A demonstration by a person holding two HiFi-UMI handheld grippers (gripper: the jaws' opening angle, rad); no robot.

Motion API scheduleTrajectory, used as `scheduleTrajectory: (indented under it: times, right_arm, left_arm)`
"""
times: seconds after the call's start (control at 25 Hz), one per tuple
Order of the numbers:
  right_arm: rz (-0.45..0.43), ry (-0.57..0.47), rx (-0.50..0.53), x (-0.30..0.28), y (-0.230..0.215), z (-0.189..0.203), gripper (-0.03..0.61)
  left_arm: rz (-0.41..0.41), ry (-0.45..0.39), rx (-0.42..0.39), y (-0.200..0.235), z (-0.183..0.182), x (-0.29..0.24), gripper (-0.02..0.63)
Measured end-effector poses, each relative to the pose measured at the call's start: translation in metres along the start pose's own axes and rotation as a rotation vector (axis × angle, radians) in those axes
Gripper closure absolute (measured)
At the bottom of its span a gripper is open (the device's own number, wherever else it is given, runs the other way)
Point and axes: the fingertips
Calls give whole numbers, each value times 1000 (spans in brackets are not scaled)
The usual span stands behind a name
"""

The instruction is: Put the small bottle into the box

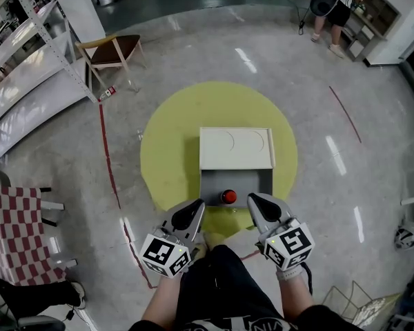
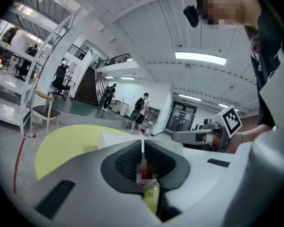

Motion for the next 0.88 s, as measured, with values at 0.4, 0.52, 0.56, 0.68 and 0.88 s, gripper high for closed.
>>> scheduleTrajectory:
  times: [0.4, 0.52, 0.56, 0.68, 0.88]
  right_arm:
    - [-24, -56, 10, 6, 6, -26, 572]
    - [-27, -68, 5, 11, 6, -31, 572]
    - [-27, -72, 2, 12, 6, -33, 572]
    - [-28, -85, 2, 15, 7, -39, 572]
    - [-31, -108, 2, 20, 8, -48, 572]
  left_arm:
    - [-10, -24, -33, -2, -24, 0, 591]
    - [-16, -35, -39, -3, -31, 1, 591]
    - [-18, -38, -41, -3, -33, 1, 591]
    - [-25, -49, -44, -2, -39, 4, 591]
    - [-34, -64, -63, -3, -50, 6, 591]
Point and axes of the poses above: the fingertips, and each gripper's own axes: x backward along the fingers, y to its left, z out of its underside, and after that the axes turned 6 degrees about -x, right-handed
